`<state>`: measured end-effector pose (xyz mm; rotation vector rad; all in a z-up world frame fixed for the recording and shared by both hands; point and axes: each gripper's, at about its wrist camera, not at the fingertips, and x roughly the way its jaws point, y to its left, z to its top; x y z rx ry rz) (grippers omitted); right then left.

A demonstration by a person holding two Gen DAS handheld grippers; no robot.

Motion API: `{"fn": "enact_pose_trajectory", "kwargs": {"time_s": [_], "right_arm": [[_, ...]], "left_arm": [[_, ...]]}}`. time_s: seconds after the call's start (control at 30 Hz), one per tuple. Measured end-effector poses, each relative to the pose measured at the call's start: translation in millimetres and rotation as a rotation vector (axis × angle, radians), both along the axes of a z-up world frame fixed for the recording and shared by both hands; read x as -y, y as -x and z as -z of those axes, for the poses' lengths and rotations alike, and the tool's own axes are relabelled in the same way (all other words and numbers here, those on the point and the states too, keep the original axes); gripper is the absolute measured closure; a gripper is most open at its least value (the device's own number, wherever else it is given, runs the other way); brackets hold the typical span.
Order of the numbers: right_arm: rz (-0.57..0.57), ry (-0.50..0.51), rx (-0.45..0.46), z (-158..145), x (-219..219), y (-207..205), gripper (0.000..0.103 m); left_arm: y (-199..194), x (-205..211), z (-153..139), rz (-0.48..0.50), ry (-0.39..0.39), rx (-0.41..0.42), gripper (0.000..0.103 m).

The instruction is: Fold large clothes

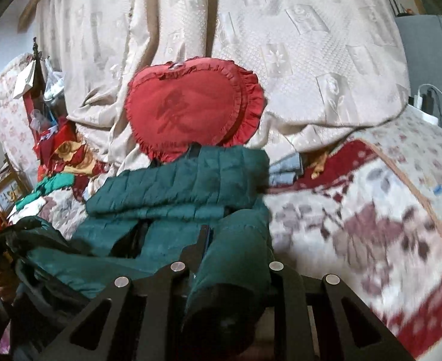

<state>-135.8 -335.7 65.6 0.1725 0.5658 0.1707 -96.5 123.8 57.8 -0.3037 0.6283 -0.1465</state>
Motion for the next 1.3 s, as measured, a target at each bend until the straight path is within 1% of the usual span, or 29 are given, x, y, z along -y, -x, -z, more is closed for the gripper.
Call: {"fn": "enact_pose_trajectory", "kwargs": {"time_s": [0.07, 0.1, 0.17, 0.2, 0.27, 0.33, 0.4, 0.43, 0.5, 0.63, 0.77, 0.87, 1.2, 1.3], "right_arm": [[0.01, 0.008, -0.009, -1, 0, -25, 0.084], [0.015, 0.011, -0.014, 2, -1, -37, 0.084], [0.026, 0.03, -0.033, 13, -7, -58, 0.084], [0.034, 0.032, -0.054, 22, -7, -67, 0.084], [0.062, 0.029, -0.128, 44, -10, -82, 0.084], [0.079, 0.059, -0.202, 59, -13, -91, 0.084], [0.077, 0.09, -0.225, 66, -18, -94, 0.084], [0.075, 0.105, -0.234, 68, -20, -95, 0.084], [0.076, 0.098, -0.245, 73, -17, -96, 0.084], [0.082, 0.042, -0.269, 79, -9, -98, 0.084], [0.085, 0.035, -0.295, 82, -11, -100, 0.081], [0.086, 0.033, -0.304, 83, -11, -101, 0.08], [0.095, 0.054, -0.274, 81, -13, -96, 0.08], [0.099, 0.037, -0.267, 81, -11, -94, 0.08]], "left_arm": [[-22, 8, -2, -0.019, -0.077, 0.024, 0.083], [-34, 11, 3, -0.025, -0.11, 0.011, 0.083], [-57, 14, 21, -0.052, -0.132, -0.045, 0.083], [-67, 15, 32, -0.065, -0.135, -0.089, 0.083], [-81, 19, 56, -0.098, -0.146, -0.164, 0.083], [-90, 30, 77, -0.108, -0.221, -0.221, 0.082], [-91, 39, 81, -0.111, -0.288, -0.215, 0.082], [-91, 41, 82, -0.111, -0.301, -0.215, 0.082], [-91, 41, 85, -0.11, -0.309, -0.215, 0.082], [-90, 40, 87, -0.107, -0.308, -0.212, 0.082], [-92, 41, 86, -0.107, -0.313, -0.212, 0.082], [-91, 43, 85, -0.106, -0.312, -0.213, 0.081], [-90, 44, 85, -0.107, -0.312, -0.213, 0.081], [-90, 44, 85, -0.108, -0.31, -0.213, 0.081]]}}
